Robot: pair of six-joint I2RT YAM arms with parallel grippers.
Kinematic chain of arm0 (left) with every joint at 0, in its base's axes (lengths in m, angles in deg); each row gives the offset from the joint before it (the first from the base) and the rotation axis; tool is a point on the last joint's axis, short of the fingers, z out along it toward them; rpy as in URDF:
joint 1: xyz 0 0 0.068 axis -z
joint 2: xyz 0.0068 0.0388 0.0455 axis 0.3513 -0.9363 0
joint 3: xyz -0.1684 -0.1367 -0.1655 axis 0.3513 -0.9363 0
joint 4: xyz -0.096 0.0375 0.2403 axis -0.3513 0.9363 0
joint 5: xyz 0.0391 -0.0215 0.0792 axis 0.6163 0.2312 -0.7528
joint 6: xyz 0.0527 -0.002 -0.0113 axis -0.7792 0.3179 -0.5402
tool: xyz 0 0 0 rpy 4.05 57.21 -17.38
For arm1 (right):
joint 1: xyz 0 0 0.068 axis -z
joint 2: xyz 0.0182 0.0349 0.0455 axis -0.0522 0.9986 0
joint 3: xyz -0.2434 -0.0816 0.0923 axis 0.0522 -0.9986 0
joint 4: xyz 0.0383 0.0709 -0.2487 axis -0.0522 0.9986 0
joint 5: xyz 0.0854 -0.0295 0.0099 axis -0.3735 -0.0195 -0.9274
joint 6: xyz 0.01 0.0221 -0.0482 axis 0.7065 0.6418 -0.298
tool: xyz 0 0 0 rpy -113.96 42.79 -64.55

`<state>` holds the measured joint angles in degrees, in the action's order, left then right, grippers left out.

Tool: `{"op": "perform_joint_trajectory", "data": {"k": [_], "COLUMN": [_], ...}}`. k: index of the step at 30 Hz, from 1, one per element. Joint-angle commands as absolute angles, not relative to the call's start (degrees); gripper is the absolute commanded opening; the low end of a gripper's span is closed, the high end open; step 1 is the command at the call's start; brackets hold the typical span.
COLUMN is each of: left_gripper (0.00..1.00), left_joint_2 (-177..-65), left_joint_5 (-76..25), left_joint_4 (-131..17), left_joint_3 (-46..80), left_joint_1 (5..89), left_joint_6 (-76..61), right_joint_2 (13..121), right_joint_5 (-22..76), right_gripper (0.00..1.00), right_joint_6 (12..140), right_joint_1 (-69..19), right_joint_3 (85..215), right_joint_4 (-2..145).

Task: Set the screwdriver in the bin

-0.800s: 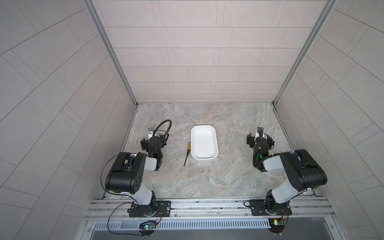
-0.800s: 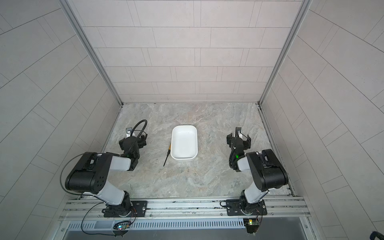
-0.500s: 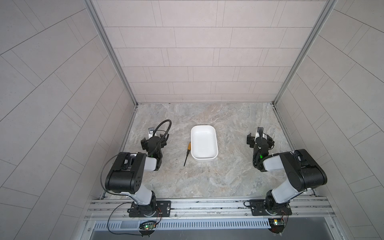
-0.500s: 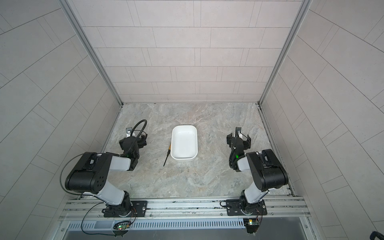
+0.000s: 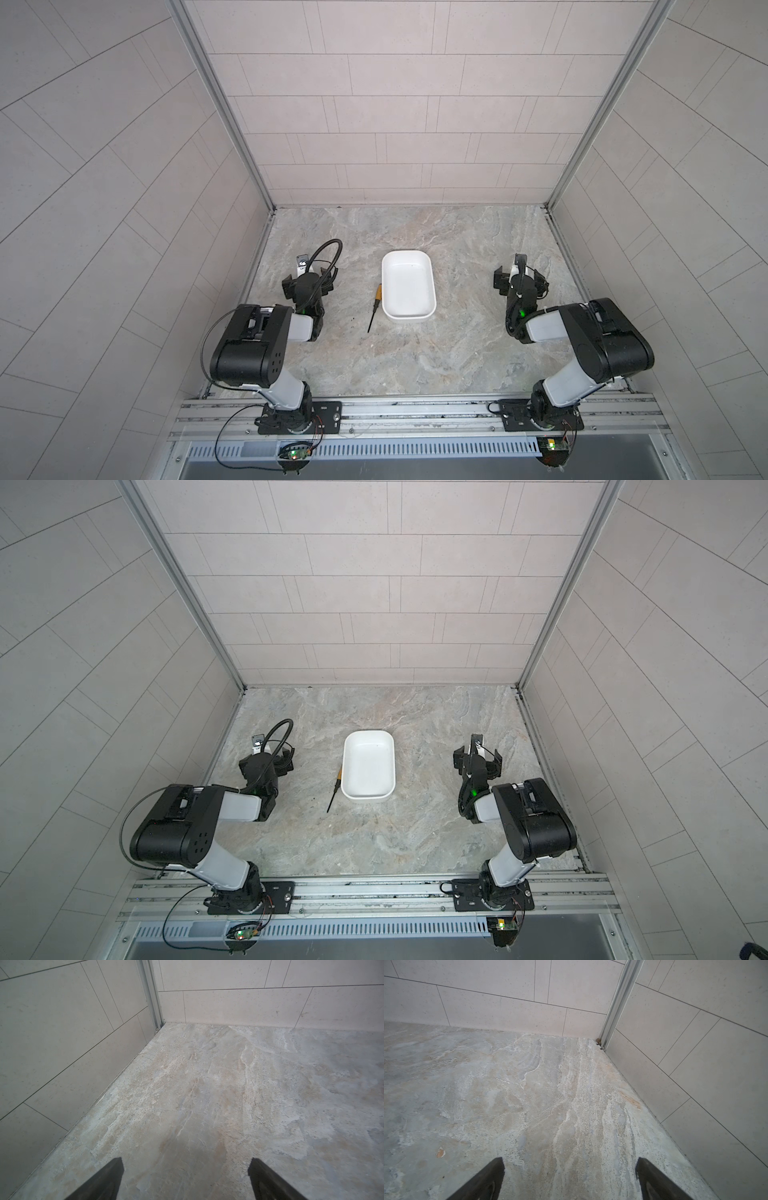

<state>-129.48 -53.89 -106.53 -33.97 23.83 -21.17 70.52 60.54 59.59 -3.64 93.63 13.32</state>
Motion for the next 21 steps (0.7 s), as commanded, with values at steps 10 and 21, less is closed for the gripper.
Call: {"op": "perform_joint_trajectory", "data": {"k": [10, 21], "left_gripper": [1.00, 1.00], "left_joint_2": [-130.7, -99.1], "left_joint_5": [-60.3, -69.8], "left_joint_4": [-127.1, -86.2], "left_joint_3": [-42.5, -33.2], "left_joint_1": [31.1, 43.1], "left_joint_6": [-28.7, -26.2], "right_joint_2": [71.0, 51.1], "right_joint_5": [62.5, 77.2], "right_gripper": [0.99, 0.99], "right_joint_6": [57.2, 49.6], "right_joint_1": [-5.1, -21.3], "right_joint_3": [91.5, 91.0], "right_joint_4": [8.7, 19.3]}}
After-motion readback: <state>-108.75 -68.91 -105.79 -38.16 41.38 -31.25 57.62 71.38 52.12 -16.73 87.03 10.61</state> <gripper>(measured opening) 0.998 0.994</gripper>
